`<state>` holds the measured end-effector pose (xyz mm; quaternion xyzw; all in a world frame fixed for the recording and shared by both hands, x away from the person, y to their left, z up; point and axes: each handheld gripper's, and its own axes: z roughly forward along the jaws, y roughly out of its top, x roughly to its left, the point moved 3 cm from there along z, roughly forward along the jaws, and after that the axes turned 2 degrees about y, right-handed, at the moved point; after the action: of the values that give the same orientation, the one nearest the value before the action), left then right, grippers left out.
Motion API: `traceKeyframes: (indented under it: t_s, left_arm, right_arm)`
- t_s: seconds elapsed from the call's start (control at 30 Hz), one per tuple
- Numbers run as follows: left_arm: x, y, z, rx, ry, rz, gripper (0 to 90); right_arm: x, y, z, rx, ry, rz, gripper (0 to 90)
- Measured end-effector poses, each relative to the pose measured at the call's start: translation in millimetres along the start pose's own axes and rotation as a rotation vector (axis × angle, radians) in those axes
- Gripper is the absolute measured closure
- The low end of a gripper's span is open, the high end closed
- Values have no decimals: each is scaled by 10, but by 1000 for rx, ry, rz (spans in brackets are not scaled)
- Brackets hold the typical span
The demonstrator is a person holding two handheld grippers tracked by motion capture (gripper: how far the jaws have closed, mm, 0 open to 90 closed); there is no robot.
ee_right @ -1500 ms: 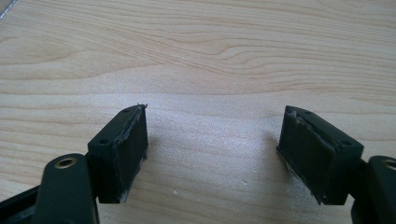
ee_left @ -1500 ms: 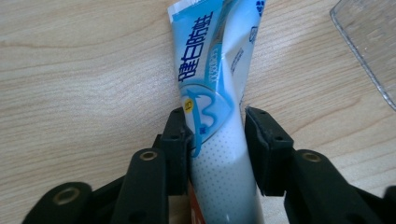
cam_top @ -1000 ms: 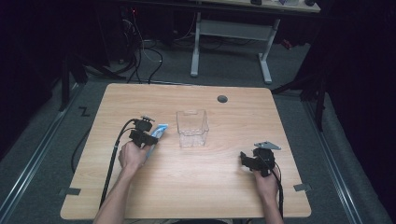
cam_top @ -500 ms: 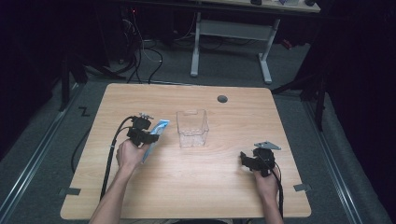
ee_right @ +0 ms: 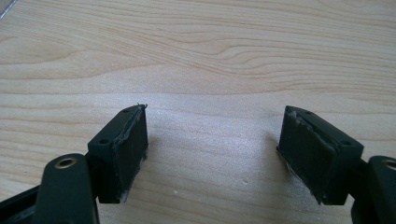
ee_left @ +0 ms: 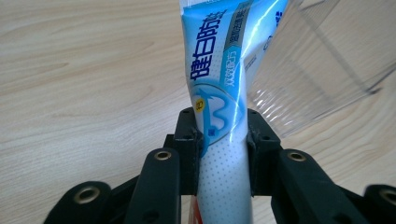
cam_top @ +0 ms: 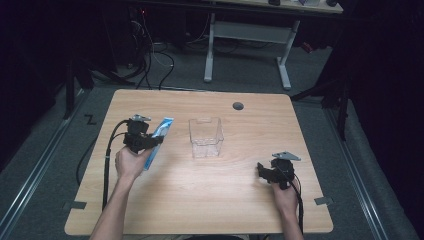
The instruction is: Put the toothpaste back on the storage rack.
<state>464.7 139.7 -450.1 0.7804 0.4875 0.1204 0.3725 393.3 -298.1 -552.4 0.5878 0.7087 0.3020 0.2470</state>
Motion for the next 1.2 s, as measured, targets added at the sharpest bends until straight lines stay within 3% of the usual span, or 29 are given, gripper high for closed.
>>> traceKeyframes:
  t_s: [0.1, 0.4, 0.73, 1.2]
  left_arm:
    - [-63, 64, -88, -15, -3, 30, 709]
    - [-242, 265, -197, -62, -85, 56, 709]
    - [-381, 469, -128, -73, -125, 85, 710]
    - [-706, 876, -98, -92, -157, 166, 710]
  right_arm:
    - [0, 0, -2, 3, -1, -1, 238]
    - [-1, 0, -1, 3, -1, -1, 238]
    - [0, 0, 0, 0, 0, 0, 238]
    - [-2, 0, -1, 2, -1, -2, 238]
